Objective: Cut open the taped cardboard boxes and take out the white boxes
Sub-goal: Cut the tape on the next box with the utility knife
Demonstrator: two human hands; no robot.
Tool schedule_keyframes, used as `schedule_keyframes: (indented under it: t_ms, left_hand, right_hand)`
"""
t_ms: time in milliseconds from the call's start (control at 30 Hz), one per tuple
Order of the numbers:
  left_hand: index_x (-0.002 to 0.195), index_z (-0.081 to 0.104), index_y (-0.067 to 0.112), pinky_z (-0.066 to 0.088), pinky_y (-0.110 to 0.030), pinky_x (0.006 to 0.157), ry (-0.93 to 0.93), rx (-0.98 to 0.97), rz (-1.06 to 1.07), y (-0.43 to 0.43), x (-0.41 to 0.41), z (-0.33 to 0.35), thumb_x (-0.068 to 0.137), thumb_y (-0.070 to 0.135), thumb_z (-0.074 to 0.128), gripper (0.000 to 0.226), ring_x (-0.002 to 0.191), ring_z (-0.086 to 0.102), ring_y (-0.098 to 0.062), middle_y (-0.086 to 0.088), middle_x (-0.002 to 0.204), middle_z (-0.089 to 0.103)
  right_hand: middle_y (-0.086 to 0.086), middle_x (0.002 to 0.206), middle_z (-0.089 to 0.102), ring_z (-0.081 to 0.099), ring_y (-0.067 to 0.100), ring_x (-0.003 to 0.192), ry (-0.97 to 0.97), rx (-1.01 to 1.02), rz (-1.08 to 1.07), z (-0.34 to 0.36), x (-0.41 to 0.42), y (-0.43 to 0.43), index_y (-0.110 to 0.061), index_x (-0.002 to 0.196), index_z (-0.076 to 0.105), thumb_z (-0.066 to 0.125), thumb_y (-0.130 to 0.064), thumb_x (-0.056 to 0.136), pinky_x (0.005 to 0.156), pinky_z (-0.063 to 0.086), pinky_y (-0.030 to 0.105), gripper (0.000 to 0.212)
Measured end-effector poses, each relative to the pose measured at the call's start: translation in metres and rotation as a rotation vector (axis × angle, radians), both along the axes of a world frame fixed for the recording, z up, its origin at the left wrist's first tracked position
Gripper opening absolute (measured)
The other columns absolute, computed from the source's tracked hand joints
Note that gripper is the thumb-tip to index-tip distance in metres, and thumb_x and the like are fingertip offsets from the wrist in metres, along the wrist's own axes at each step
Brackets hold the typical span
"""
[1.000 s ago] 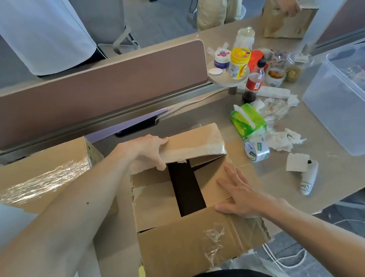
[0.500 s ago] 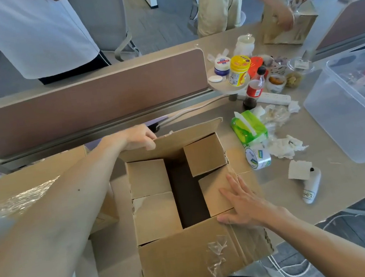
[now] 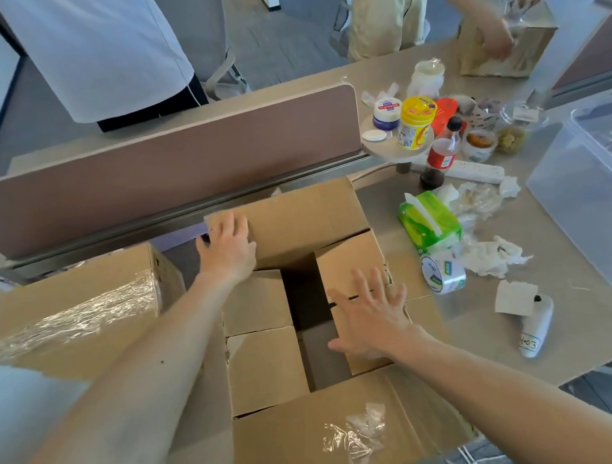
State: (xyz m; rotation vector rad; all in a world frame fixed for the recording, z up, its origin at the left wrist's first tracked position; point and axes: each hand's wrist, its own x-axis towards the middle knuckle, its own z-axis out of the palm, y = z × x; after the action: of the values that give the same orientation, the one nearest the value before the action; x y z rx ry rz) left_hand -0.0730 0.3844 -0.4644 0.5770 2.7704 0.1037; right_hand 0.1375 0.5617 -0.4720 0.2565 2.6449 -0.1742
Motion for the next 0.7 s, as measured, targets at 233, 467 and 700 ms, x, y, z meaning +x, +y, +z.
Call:
schedule_keyframes:
  t_ms: [233,467,700]
  left_hand:
    - [0.156,-0.012,0.032,-0.001,-0.072,0.112,-0.019,-0.093,0.03,0.009,0.062,-0.03,0.088,0.079,0.034,0.095,0.15,-0.014,-0.041,-0.006,0.166,-0.017]
    - [0.153,0.013,0.033,0.016,-0.069,0.113,0.081,-0.063,-0.103,0.018,0.12,-0.039,0.079,0.057,0.072,0.097,0.15,-0.018,-0.036,-0.003,0.162,-0.026]
    - [0.151,0.023,0.032,0.009,-0.07,0.114,0.024,-0.097,-0.061,0.022,0.128,-0.03,0.089,0.039,0.064,0.075,0.151,-0.016,-0.034,-0.001,0.164,-0.017]
  right_hand:
    - [0.016,0.159,-0.025,-0.028,0.048,0.141,0.042,0.145,0.146,-0.027,-0.011,-0.013,-0.035,0.152,0.017,0.06,-0.056,0.087,0.1,-0.008,0.081,0.08]
    - [0.013,0.16,-0.003,-0.011,0.042,0.147,0.177,0.132,0.178,-0.005,-0.01,-0.016,-0.022,0.135,0.041,0.062,-0.03,0.088,0.105,0.005,0.077,0.052]
    - [0.001,0.152,0.01,0.024,0.03,0.138,0.286,-0.118,0.058,0.057,0.003,0.017,-0.028,0.13,0.041,0.061,-0.039,0.078,0.104,0.038,0.053,0.057]
